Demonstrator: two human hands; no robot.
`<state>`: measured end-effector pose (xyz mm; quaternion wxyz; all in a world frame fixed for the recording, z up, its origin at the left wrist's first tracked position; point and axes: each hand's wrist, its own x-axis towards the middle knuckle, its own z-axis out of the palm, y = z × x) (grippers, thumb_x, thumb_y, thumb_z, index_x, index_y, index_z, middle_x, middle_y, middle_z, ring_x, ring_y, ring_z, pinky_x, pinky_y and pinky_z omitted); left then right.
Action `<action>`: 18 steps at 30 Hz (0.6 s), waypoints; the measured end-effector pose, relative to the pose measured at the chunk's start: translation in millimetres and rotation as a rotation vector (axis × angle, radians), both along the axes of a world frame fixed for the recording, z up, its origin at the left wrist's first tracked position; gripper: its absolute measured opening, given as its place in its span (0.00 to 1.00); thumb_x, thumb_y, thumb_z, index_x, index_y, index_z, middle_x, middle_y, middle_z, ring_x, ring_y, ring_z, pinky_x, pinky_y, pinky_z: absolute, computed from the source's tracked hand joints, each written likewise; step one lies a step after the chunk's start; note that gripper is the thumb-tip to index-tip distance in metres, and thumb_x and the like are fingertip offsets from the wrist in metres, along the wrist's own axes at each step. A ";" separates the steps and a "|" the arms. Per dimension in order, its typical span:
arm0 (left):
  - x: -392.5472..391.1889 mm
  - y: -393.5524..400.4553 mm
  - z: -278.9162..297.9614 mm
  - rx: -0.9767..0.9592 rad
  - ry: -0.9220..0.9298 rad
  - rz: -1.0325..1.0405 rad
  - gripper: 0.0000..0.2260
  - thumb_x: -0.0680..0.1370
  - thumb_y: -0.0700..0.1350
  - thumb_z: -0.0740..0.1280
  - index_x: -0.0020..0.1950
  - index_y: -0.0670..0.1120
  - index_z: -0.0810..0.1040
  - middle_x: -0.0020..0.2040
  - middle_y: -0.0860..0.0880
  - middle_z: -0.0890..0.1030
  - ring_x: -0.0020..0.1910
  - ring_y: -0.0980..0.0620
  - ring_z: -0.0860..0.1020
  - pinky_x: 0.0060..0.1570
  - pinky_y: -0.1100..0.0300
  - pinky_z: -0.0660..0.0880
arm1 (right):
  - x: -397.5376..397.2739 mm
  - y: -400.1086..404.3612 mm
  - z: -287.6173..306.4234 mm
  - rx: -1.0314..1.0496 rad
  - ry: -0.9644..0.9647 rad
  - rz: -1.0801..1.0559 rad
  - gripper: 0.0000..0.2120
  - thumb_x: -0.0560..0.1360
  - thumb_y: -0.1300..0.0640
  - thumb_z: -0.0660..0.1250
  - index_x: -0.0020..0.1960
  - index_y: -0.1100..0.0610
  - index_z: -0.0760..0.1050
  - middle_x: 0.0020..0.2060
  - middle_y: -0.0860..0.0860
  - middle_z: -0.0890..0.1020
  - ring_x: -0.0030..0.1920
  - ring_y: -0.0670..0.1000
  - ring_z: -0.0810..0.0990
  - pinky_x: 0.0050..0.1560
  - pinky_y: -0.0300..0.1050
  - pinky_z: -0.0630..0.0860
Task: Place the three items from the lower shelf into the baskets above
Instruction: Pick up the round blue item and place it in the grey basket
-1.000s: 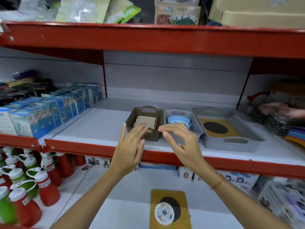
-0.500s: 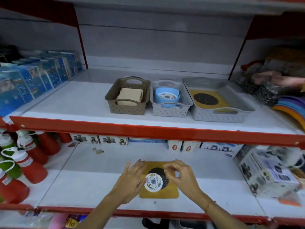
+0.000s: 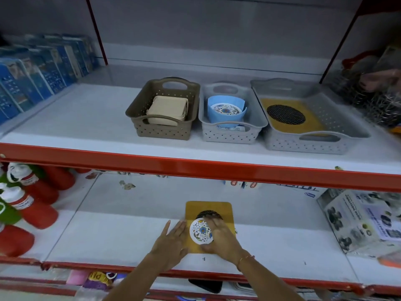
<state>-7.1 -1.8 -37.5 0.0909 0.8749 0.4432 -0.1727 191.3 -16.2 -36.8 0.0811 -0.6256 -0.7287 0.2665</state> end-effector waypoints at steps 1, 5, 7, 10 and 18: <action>0.1 -0.4 -0.1 -0.001 -0.001 0.001 0.30 0.82 0.57 0.47 0.77 0.43 0.43 0.79 0.45 0.44 0.77 0.50 0.40 0.74 0.48 0.36 | 0.2 0.0 -1.5 0.017 -0.006 0.001 0.40 0.71 0.45 0.70 0.76 0.56 0.56 0.74 0.51 0.63 0.74 0.51 0.58 0.75 0.42 0.55; 1.8 -0.8 4.5 0.000 -0.007 0.005 0.30 0.82 0.58 0.48 0.77 0.42 0.44 0.79 0.45 0.45 0.77 0.50 0.40 0.74 0.48 0.36 | 2.3 -2.0 0.0 0.067 0.006 -0.041 0.39 0.69 0.44 0.71 0.74 0.53 0.60 0.69 0.50 0.69 0.70 0.51 0.64 0.71 0.41 0.61; 3.3 -2.6 8.5 0.014 -0.033 -0.005 0.29 0.82 0.57 0.48 0.77 0.42 0.45 0.79 0.44 0.46 0.77 0.50 0.42 0.74 0.48 0.37 | 2.5 -4.4 3.6 0.105 0.029 -0.094 0.40 0.66 0.44 0.72 0.73 0.52 0.61 0.67 0.50 0.71 0.68 0.50 0.66 0.67 0.39 0.65; 2.3 -7.2 17.2 0.071 -0.115 -0.017 0.27 0.82 0.55 0.49 0.78 0.43 0.49 0.79 0.45 0.50 0.78 0.50 0.46 0.75 0.50 0.39 | 4.5 -13.2 14.9 0.161 0.108 -0.193 0.40 0.61 0.43 0.73 0.71 0.50 0.65 0.61 0.48 0.75 0.64 0.50 0.70 0.60 0.39 0.71; -7.1 -33.0 72.9 0.495 -0.501 -0.088 0.13 0.75 0.50 0.70 0.58 0.48 0.81 0.57 0.52 0.84 0.58 0.56 0.80 0.61 0.52 0.73 | 21.8 -51.2 78.1 0.302 0.215 -0.172 0.38 0.60 0.41 0.75 0.67 0.48 0.68 0.57 0.42 0.76 0.59 0.45 0.73 0.54 0.27 0.66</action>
